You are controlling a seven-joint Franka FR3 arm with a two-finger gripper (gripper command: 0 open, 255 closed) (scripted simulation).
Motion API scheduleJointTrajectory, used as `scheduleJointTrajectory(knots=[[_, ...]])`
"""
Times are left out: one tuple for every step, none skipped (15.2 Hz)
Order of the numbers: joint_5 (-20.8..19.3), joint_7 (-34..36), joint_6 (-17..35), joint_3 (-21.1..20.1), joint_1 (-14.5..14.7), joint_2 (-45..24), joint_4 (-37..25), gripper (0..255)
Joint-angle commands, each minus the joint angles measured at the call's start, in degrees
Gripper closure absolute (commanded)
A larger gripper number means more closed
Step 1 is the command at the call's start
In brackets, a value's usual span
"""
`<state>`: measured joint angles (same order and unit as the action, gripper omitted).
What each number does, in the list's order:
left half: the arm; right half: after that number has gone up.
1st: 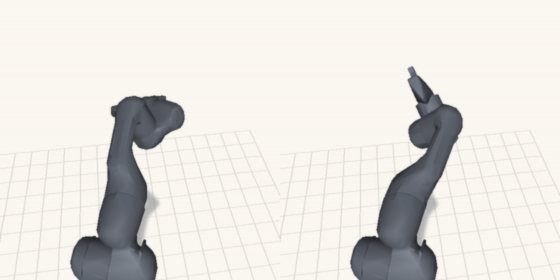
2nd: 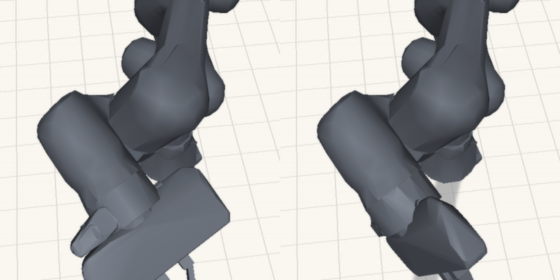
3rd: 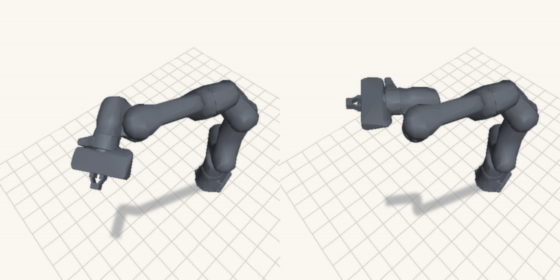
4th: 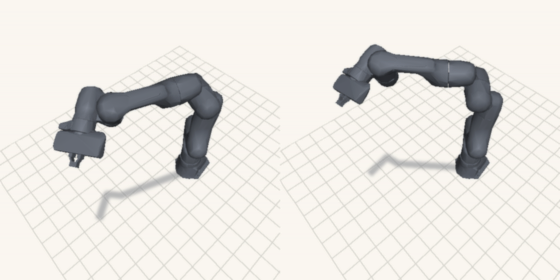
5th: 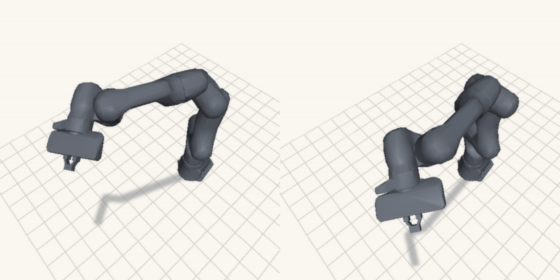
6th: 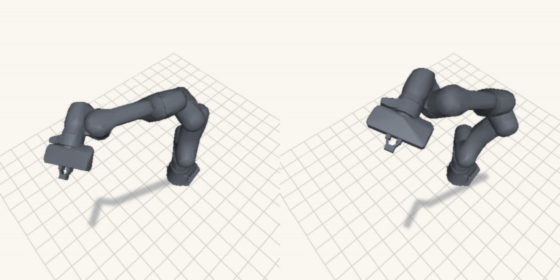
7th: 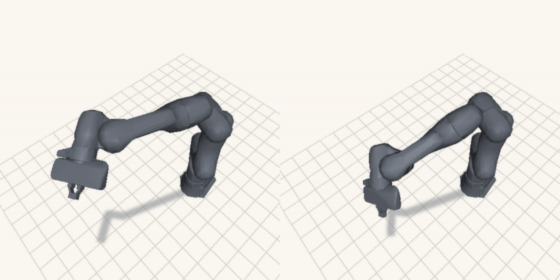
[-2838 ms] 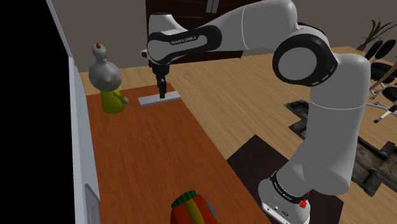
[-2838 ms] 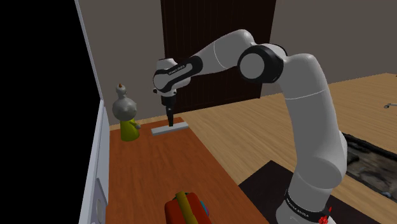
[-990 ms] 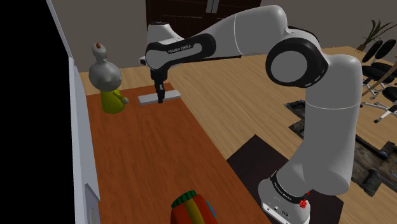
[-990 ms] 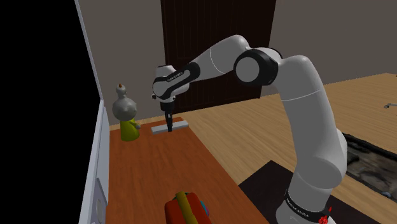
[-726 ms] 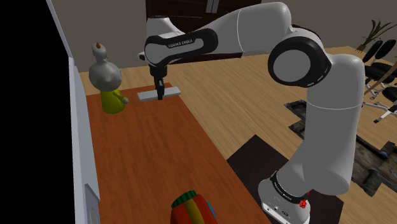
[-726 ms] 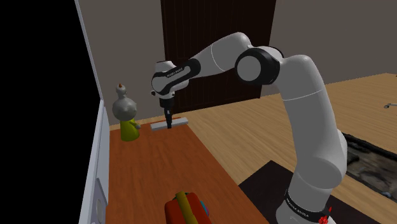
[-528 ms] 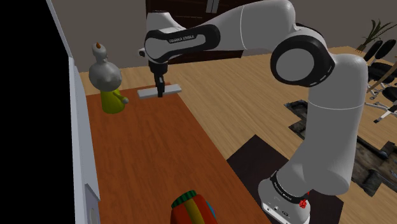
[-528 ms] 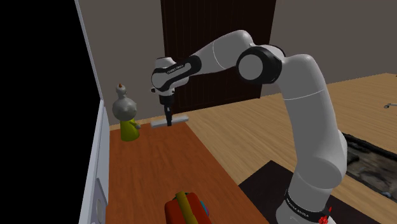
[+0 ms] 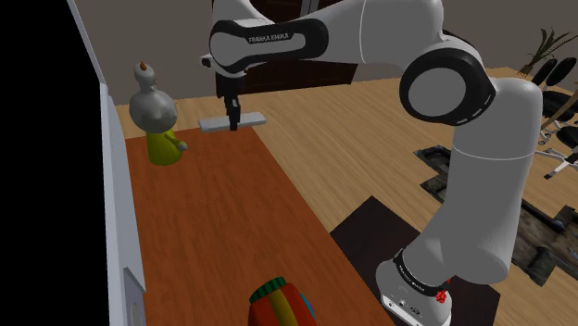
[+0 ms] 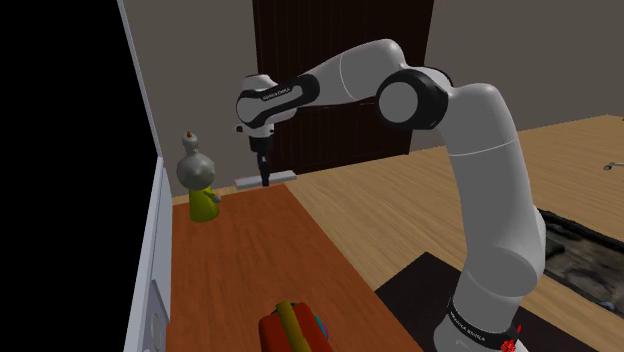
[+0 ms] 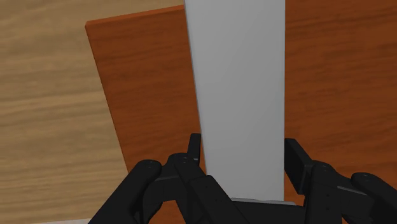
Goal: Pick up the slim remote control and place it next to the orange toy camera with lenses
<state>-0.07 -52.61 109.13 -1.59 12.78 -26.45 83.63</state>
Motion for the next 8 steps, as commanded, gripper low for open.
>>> scheduleJointTrajectory(knots=[[0.0,0.0,-1.4,0.0,0.0,0.2,-1.2,255],[0.0,0.1,-2.1,0.0,0.0,0.3,-1.8,255],[0.0,0.1,-2.8,0.0,0.0,0.4,-2.4,255],[0.0,0.1,-3.5,0.0,0.0,0.5,-3.0,255],[0.0,0.1,-4.2,0.0,0.0,0.6,-3.7,255],[0.0,0.1,-5.0,0.0,0.1,0.6,-4.3,255],[0.0,0.1,-5.7,0.0,0.1,0.7,-5.0,255],[0.0,0.1,-6.5,0.0,0.1,0.7,-5.7,255]])
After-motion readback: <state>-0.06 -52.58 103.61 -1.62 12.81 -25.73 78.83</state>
